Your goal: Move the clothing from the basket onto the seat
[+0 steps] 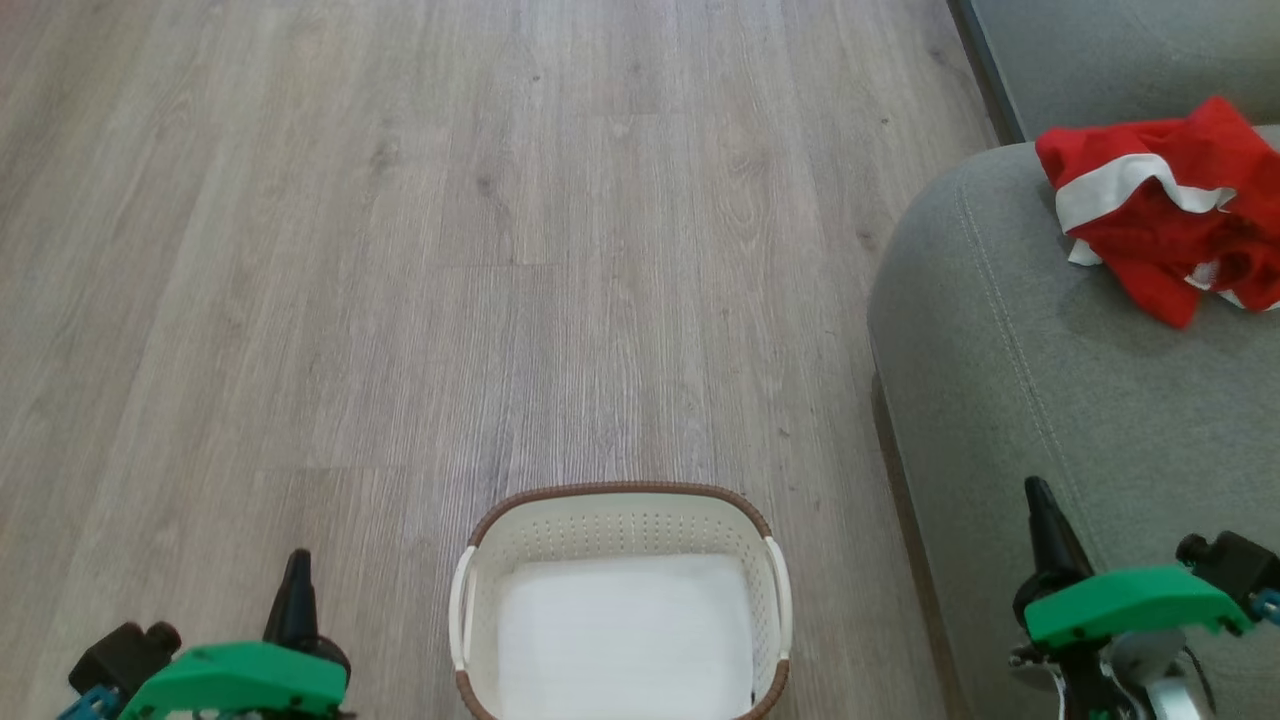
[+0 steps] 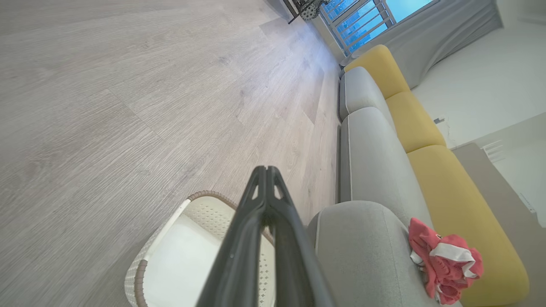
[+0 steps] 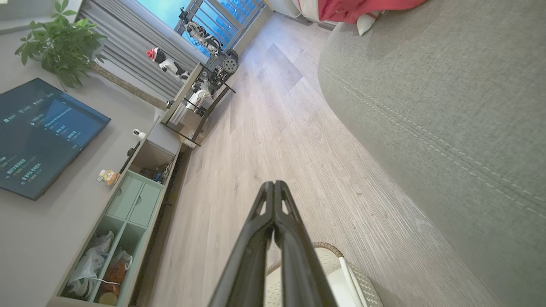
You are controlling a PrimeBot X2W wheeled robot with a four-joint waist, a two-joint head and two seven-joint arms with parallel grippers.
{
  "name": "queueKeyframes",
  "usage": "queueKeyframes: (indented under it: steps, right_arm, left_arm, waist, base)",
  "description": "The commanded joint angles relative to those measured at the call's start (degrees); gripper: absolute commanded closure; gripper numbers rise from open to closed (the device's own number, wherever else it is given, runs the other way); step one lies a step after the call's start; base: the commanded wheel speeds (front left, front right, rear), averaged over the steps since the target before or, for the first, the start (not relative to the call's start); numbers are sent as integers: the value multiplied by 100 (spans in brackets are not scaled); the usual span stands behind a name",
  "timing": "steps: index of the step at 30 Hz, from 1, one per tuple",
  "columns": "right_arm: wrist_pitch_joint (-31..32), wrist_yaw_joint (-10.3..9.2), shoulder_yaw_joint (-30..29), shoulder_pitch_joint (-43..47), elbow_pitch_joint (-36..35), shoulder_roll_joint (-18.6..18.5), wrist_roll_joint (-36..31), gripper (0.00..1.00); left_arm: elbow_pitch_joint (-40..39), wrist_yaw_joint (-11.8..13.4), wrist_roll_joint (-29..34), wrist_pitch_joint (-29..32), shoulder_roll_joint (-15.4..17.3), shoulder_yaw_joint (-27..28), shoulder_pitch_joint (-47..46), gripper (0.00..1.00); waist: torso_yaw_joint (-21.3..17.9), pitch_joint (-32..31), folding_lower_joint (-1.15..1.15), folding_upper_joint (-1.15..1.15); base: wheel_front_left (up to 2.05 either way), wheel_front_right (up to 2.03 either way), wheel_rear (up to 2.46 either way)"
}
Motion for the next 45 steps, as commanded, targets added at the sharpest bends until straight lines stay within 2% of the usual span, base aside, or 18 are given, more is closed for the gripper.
queueKeyframes:
  steps: [1,45]
  right_arm:
    - [51,-1,23,-342,-232,5,212,100]
    - [784,-2,-245,-461,-503,15,3166,100]
  left_arm:
    - [-158,-71,-197,43,14,162,-347,100]
    - [-119,-654,-2961,770,-14,629,-882,100]
  waist:
    - [-3,4,0,0]
    - [-64,102,0,0]
  base:
    - [0,0,0]
    - [0,0,0]
